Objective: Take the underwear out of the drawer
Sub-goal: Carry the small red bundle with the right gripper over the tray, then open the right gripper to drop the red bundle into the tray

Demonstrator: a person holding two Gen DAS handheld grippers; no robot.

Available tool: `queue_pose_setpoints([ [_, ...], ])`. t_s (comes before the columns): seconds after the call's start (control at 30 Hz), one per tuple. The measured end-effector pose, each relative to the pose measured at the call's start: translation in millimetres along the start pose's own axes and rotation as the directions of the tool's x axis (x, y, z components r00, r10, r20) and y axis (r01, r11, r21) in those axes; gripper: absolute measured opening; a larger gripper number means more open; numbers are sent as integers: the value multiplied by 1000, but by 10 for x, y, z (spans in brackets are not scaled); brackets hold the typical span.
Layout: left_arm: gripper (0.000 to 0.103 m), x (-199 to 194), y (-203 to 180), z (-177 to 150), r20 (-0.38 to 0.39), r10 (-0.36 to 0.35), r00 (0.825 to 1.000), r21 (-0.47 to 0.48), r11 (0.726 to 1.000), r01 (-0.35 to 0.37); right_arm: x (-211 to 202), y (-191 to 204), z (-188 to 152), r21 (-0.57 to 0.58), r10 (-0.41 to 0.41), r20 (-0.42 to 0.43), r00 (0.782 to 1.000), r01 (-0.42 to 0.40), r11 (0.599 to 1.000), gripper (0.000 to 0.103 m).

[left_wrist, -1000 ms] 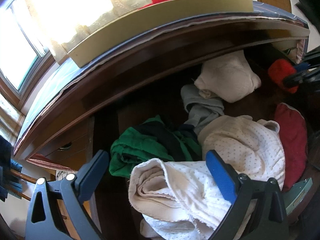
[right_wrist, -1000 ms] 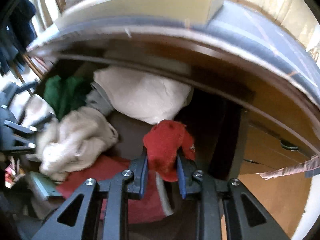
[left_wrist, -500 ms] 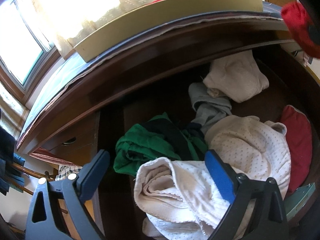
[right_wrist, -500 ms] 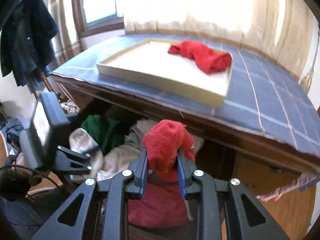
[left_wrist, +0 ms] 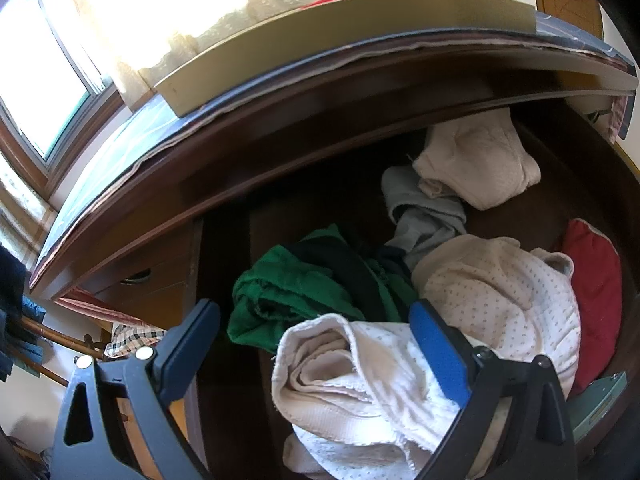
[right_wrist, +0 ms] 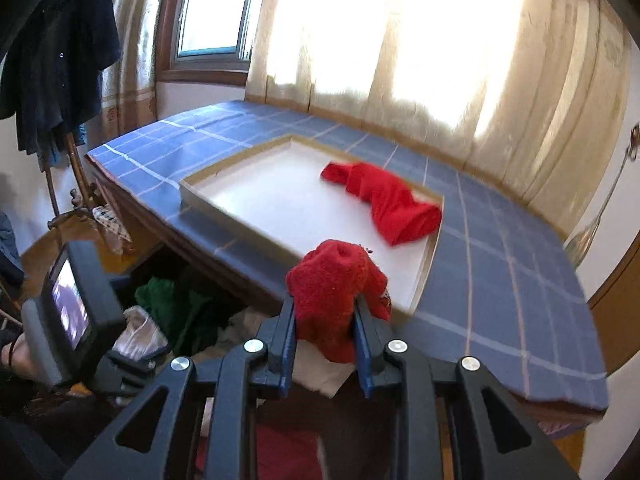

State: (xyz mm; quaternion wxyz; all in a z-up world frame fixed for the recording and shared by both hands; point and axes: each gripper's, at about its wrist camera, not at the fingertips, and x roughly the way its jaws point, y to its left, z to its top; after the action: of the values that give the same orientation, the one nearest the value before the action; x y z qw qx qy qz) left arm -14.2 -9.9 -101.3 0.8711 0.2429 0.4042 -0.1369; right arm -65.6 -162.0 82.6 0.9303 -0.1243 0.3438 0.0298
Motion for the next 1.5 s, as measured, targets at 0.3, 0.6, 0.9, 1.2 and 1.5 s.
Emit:
queue_pose_setpoints([
  [0.3, 97, -4, 12, -2, -1, -5, 1000, -5, 1000, 5, 316, -120, 475, -23, -29, 12, 1000, 29, 999, 27],
  [0.6, 98, 11, 19, 5, -7, -14, 1000, -22, 1000, 14, 850, -323, 910, 54, 3, -34, 999, -2, 999, 27],
  [0.9, 98, 29, 15, 18, -21, -6, 1000, -35, 999, 5, 1482, -192, 1081, 53, -23, -141, 990, 31, 998, 27],
  [1.2, 98, 58, 19, 19, -43, 4, 999, -51, 999, -7, 1883, -192, 1103, 99, 8, -223, 975, 14, 995, 28],
  [1.5, 97, 58, 15, 21, -41, 3, 999, -47, 999, -5, 2039, -58, 1077, 108, 57, -236, 970, -32, 994, 61],
])
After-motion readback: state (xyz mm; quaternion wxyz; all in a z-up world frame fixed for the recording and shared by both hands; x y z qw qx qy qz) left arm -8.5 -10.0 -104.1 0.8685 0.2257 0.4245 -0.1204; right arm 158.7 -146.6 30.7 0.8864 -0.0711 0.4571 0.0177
